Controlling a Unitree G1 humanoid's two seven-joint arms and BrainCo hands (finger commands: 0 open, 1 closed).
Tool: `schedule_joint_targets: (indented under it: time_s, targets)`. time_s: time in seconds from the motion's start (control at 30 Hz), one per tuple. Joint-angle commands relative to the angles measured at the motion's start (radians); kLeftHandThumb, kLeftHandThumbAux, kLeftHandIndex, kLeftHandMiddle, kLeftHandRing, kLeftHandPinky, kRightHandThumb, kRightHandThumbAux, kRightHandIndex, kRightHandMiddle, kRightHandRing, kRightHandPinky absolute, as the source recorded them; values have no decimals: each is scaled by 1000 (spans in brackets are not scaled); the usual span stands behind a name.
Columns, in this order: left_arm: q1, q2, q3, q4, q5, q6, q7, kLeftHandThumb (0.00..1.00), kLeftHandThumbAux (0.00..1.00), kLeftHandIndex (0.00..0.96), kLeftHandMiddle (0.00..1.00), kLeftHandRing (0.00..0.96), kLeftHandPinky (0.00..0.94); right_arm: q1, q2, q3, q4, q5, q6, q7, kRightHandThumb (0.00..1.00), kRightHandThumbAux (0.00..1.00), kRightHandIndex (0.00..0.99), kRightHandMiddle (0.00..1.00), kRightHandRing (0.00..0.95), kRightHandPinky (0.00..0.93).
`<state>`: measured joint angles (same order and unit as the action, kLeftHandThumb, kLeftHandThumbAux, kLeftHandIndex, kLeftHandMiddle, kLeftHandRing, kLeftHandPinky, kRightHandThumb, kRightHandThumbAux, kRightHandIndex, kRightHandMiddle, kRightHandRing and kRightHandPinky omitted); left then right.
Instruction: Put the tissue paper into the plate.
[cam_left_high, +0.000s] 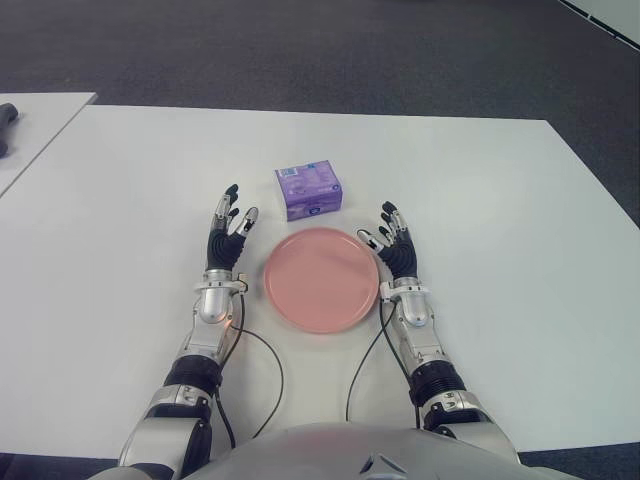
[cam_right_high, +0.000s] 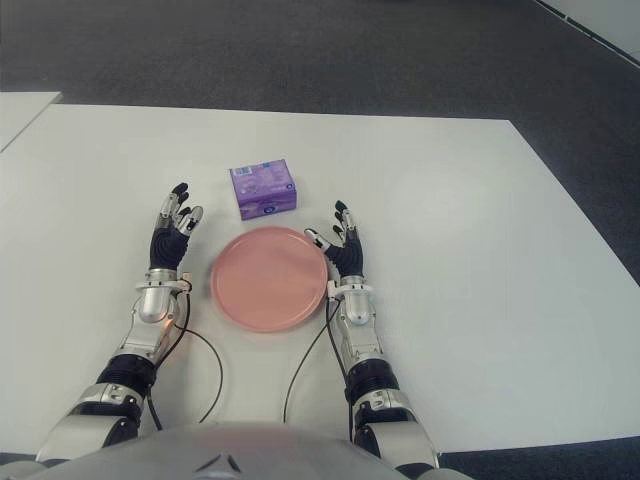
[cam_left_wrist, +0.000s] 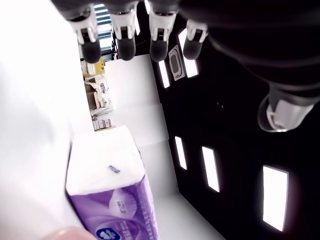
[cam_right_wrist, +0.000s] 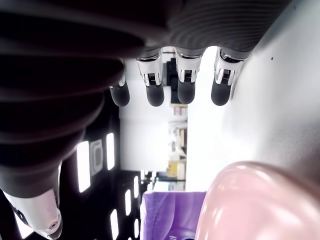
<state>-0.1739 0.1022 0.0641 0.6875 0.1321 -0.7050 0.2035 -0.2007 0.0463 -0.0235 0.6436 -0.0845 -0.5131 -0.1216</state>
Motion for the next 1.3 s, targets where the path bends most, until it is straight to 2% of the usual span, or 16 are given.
schedule_joint_targets:
  time_s: [0.03,0.47,0.73,0.87,1.07,1.17,1.23,1.3]
  targets:
    - [6,4,2,10,-4,0,-7,0,391,0,0,0,0,10,-5,-17,28,-10,9,-50,118,684,0,0,0,5]
    - [1,5,3,9,-14,14,-16,0,404,0,0,0,0,15,-25,-14,26,-17,-23,-82,118,669,0,0,0,19]
    - [-85,87,23,42,-3,67,-27,5,446,0,0,0,0,17,-30,-18,26,-11,-25,-79,113,679,0,0,0,15]
    - [-148,185,16,-82,59,179,-42,37,445,0,0,0,0,22,-34,-15,29,-10,-43,-68,117,686,0,0,0,21]
    - [-167,246,-12,-239,117,347,-81,88,433,0,0,0,0,22,-34,-12,36,-17,-50,-70,116,662,0,0,0,14]
    - [-194,271,-31,-257,138,403,-103,102,433,0,0,0,0,18,-34,-9,44,-30,-44,-82,115,645,0,0,0,7]
    - [-255,294,-54,-214,165,422,-120,118,418,0,0,0,0,14,-35,-6,52,-42,-33,-93,112,630,0,0,0,3]
    - [-278,303,-64,-197,175,430,-127,128,407,0,0,0,0,12,-35,-5,55,-48,-30,-98,110,623,0,0,0,1]
